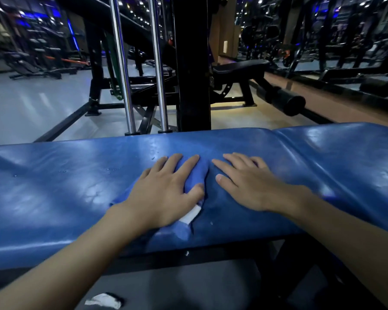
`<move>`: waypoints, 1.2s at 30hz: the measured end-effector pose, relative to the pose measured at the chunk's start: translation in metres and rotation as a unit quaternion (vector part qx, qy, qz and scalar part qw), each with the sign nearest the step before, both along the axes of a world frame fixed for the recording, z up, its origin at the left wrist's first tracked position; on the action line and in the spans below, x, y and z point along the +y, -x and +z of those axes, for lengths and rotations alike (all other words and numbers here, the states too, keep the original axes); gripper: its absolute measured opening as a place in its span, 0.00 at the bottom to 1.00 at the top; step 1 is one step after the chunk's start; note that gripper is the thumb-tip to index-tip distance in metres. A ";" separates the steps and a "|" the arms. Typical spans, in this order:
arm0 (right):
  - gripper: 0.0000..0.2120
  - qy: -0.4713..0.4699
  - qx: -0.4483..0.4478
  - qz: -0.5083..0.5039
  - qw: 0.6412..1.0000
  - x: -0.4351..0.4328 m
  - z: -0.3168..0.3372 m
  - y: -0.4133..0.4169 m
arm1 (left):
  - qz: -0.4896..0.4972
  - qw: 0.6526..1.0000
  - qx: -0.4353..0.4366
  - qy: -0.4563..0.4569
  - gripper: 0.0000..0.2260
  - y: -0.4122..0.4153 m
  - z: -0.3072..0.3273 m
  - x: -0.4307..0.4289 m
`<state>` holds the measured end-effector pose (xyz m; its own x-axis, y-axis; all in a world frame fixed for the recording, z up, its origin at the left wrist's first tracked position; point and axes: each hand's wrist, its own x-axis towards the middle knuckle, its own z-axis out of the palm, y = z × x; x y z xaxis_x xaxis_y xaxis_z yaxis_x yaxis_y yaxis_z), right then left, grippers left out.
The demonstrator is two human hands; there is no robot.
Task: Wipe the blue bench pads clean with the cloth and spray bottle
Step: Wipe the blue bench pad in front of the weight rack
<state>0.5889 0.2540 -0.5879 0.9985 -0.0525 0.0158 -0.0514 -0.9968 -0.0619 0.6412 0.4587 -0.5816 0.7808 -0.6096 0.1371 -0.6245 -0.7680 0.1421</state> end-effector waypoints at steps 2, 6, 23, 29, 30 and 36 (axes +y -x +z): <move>0.26 -0.010 0.017 0.009 1.000 0.001 -0.001 0.001 | 0.015 1.000 0.010 0.007 0.36 -0.028 -0.001 -0.015; 0.26 -0.024 0.000 0.019 1.000 -0.002 -0.004 0.001 | 0.055 0.998 0.034 0.013 0.33 -0.104 -0.002 -0.046; 0.22 -0.075 -0.036 0.006 0.997 -0.003 -0.002 0.002 | 0.033 0.999 0.015 0.013 0.34 -0.020 -0.002 -0.022; 0.22 -0.037 -0.032 -0.002 0.999 0.002 0.001 0.005 | 0.014 0.999 -0.024 -0.019 0.38 0.049 -0.006 0.012; 0.23 -0.033 -0.033 -0.001 0.999 0.004 0.004 0.005 | 0.012 1.000 -0.016 -0.011 0.37 0.048 -0.005 0.014; 0.24 -0.049 -0.007 0.002 0.999 0.012 0.007 -0.008 | 0.043 0.998 0.034 0.031 0.35 -0.012 0.001 -0.003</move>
<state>0.5974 0.2662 -0.5809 0.9984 -0.0514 0.0238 -0.0469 -0.9860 -0.1602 0.6534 0.4558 -0.5805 0.8391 -0.5312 0.1172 -0.5432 -0.8070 0.2316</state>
